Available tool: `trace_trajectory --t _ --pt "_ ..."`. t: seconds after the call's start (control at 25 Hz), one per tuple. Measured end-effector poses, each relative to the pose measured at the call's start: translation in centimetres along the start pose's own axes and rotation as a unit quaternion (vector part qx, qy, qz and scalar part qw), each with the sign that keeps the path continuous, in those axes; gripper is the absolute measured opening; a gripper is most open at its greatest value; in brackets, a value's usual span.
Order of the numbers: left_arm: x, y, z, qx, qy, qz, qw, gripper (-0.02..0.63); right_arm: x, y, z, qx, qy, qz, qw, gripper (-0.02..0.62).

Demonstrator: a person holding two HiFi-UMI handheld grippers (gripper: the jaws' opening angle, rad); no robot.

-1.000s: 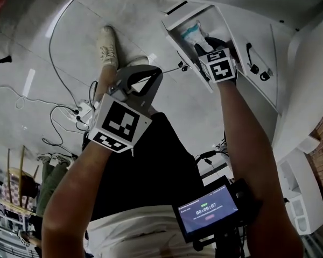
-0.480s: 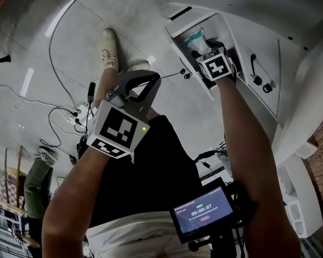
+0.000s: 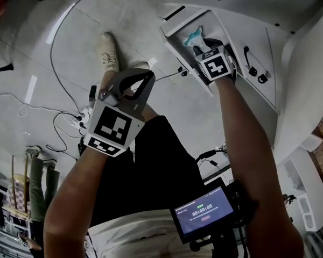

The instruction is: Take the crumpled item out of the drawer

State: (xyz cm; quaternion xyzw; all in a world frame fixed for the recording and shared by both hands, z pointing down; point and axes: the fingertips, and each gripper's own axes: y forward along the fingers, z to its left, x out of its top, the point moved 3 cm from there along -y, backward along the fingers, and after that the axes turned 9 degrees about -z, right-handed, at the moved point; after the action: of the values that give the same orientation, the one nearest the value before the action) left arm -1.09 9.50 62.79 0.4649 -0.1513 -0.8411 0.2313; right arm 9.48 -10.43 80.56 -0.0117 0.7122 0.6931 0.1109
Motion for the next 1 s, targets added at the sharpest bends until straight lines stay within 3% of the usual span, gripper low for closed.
trace_trajectory --t 0.6,1.0 --pt "3.5 -1.7 -1.7 -0.012 0.051 0.015 0.9985 0.003 6.7 -8.6 1.5 -0.034 0.001 -0.134 0.99 0.139" --pt "7.1 -2.9 -4.4 -0.016 0.082 0.013 0.9964 0.003 7.4 -14.4 3.7 -0.032 0.043 -0.203 0.978 0.129"
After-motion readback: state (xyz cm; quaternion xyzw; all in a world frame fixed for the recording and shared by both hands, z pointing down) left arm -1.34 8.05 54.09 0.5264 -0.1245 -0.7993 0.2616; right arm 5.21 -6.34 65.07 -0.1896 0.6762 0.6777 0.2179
